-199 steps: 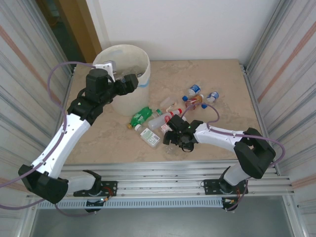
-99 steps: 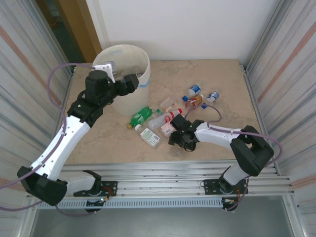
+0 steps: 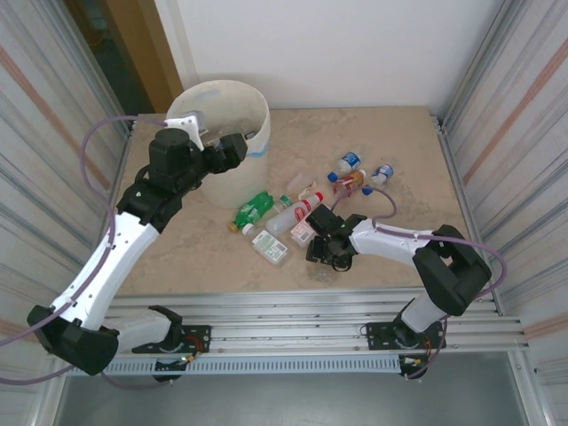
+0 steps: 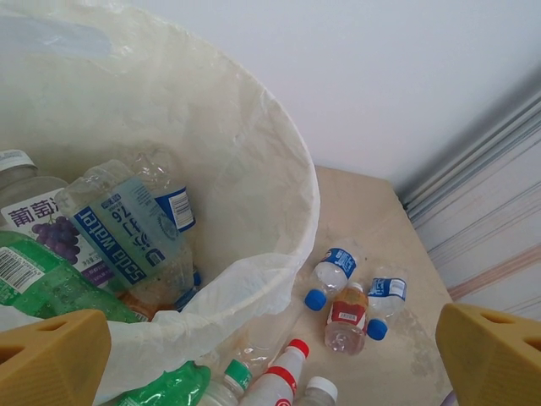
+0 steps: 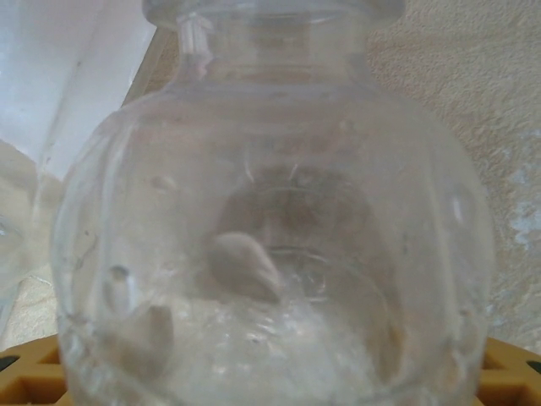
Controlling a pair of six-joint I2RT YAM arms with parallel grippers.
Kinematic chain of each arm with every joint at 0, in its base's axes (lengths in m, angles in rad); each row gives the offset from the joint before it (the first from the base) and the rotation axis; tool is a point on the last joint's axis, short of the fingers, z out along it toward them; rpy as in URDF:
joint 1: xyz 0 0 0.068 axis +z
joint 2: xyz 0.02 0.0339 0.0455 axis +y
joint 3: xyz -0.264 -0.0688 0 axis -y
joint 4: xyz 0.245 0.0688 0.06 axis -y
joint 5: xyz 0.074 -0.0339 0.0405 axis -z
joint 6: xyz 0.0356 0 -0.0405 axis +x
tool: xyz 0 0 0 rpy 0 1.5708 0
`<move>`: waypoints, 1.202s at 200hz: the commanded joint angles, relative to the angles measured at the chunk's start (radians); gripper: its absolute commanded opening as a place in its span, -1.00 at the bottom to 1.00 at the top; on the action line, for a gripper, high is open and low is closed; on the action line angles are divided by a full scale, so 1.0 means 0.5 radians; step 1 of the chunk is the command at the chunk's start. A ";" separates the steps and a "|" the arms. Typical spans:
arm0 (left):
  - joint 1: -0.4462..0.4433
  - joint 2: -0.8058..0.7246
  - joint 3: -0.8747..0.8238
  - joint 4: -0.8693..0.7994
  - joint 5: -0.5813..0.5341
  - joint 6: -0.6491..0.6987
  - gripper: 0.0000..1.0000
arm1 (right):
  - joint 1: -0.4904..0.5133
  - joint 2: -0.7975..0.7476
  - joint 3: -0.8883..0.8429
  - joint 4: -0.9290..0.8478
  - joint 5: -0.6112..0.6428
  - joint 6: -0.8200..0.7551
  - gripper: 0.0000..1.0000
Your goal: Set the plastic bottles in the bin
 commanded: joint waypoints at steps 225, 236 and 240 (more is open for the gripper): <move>-0.152 -0.063 0.081 -0.007 0.308 -0.020 0.97 | 0.010 -1.004 0.157 0.759 0.169 -1.186 -0.30; -0.151 -0.054 0.090 -0.007 0.380 -0.021 0.97 | 0.011 -0.991 0.168 0.828 0.098 -1.223 -0.31; -0.152 -0.053 0.090 -0.007 0.406 -0.021 0.97 | 0.011 -0.983 0.173 0.851 0.072 -1.235 -0.31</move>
